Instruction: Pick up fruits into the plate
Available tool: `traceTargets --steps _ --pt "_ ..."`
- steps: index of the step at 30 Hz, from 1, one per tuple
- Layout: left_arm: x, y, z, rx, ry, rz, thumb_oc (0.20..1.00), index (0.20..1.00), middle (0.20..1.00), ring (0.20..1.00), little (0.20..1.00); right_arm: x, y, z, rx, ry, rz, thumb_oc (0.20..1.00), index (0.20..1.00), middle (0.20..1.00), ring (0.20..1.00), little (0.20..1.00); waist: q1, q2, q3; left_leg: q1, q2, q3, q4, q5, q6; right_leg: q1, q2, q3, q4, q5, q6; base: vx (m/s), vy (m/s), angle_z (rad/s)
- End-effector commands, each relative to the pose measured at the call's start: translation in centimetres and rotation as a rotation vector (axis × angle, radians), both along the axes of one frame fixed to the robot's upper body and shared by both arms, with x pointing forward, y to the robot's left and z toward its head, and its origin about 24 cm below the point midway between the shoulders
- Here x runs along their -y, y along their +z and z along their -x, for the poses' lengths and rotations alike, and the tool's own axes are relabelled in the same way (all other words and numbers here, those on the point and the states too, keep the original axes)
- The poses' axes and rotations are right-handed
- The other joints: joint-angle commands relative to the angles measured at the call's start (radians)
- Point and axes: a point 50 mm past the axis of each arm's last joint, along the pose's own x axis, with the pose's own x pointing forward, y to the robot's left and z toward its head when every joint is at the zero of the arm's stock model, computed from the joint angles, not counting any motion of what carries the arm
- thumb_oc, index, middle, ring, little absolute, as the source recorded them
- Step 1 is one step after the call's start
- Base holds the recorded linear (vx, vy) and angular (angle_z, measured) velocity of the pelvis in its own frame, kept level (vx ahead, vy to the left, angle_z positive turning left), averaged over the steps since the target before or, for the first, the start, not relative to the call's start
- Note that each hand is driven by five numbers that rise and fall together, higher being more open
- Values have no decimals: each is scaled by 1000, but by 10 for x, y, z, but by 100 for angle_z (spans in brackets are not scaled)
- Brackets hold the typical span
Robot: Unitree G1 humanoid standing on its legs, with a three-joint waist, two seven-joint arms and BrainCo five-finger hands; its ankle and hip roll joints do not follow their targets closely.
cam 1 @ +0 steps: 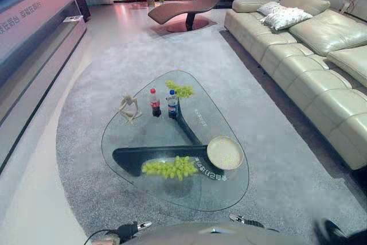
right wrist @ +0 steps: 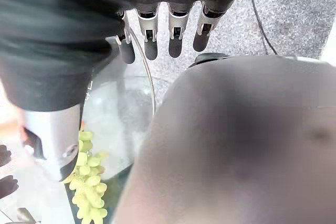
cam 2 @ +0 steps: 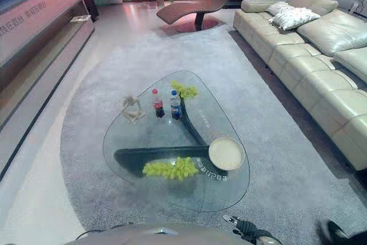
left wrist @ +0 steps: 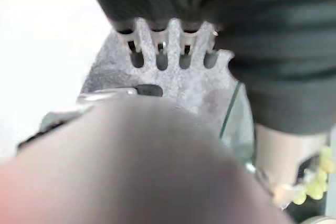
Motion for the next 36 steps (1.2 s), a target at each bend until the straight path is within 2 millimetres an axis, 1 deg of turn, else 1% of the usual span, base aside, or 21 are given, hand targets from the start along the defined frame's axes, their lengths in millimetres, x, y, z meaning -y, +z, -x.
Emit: traceTargets --steps 1,2,6,8,14,17,21,26,30,31,32,34,35,36 --pt "8 2 -25 60 -31 19 1000 1000 1000 1000 1000 -15 2 -30 63 -23 -47 1000 1000 1000 1000 1000 14 -1 70 84 -32 60 8 -175 33 30 -43 -15 38 -65 47 108 -138 7" --pt "8 2 -25 62 -14 14 1000 1000 1000 1000 1000 -15 2 -30 64 -22 -47 1000 1000 1000 1000 1000 14 -1 71 84 -32 59 8 -175 32 30 -43 -14 38 -65 47 0 0 0" --pt "3 3 -25 53 -39 -36 1000 1000 1000 1000 1000 -15 3 -32 65 -20 -45 1000 1000 1000 1000 1000 16 -1 74 83 -33 54 8 -175 34 29 -43 -12 38 -64 48 0 0 0" --pt "-1 3 -25 39 -76 -81 1000 1000 1000 1000 1000 -14 3 -32 67 -21 -43 1000 1000 1000 1000 1000 16 -1 75 82 -33 54 8 -174 34 28 -43 -11 40 -64 48 0 0 0" --pt "-3 4 -26 39 -159 -117 1000 1000 1000 1000 1000 -12 4 -34 66 -10 -41 1000 1000 1000 1000 1000 12 0 81 82 -32 58 8 -173 35 22 -40 -2 44 -66 48 0 0 0" --pt "-5 5 -31 43 -251 -186 1000 1000 1000 1000 1000 -10 5 -37 71 6 -36 1000 1000 1000 1000 1000 7 1 93 81 -29 68 8 -171 36 15 -38 7 48 -66 48 7 -3 -2" --pt "-10 9 -43 69 -300 -255 1000 1000 1000 1000 1000 -8 8 -47 95 15 -32 1000 1000 1000 1000 1000 0 0 119 66 -24 79 14 -167 37 -10 -36 22 62 -68 49 -18 -26 -10" --pt "-15 22 -79 189 -435 -369 1000 1000 1000 1000 1000 -4 16 -67 156 17 -40 1000 1000 1000 1000 1000 -11 1 175 12 -15 88 29 -154 38 -78 -31 48 84 -60 47 -94 -48 -10" --pt "-17 41 -118 315 -625 -480 1000 1000 1000 1000 1000 4 28 -90 239 31 -41 1000 1000 1000 1000 1000 -29 7 243 -42 -9 92 46 -143 39 -141 -21 74 101 -52 43 -133 -36 -16" --pt "-17 44 -123 331 -631 -494 1000 1000 1000 1000 1000 4 29 -93 248 34 -41 1000 1000 1000 1000 1000 -32 8 251 -48 -8 93 48 -142 39 -148 -19 78 103 -51 42 -126 -9 -8" --pt "-21 59 -145 412 -669 -563 1000 1000 1000 1000 1000 7 35 -104 280 37 -42 1000 1000 1000 1000 1000 -42 11 278 -71 -6 96 51 -135 39 -173 -13 92 111 -47 41 -106 -11 -16" --pt "-24 70 -160 455 -679 -597 1000 1000 1000 1000 1000 8 39 -109 300 40 -42 1000 1000 1000 1000 1000 -46 13 294 -84 -5 96 52 -130 39 -187 -10 97 114 -45 39 -105 -10 -22" --pt "-29 96 -191 562 -718 -686 1000 1000 1000 1000 1000 12 47 -122 344 39 -45 1000 1000 1000 1000 1000 -56 18 328 -112 -4 96 53 -119 36 -214 -6 107 119 -41 36 -155 4 -14" --pt "-31 117 -212 628 -742 -736 1000 1000 1000 1000 1000 15 55 -133 379 37 -42 1000 1000 1000 1000 1000 -62 25 352 -133 -5 95 55 -112 32 -236 -5 111 124 -39 34 -174 12 -9"
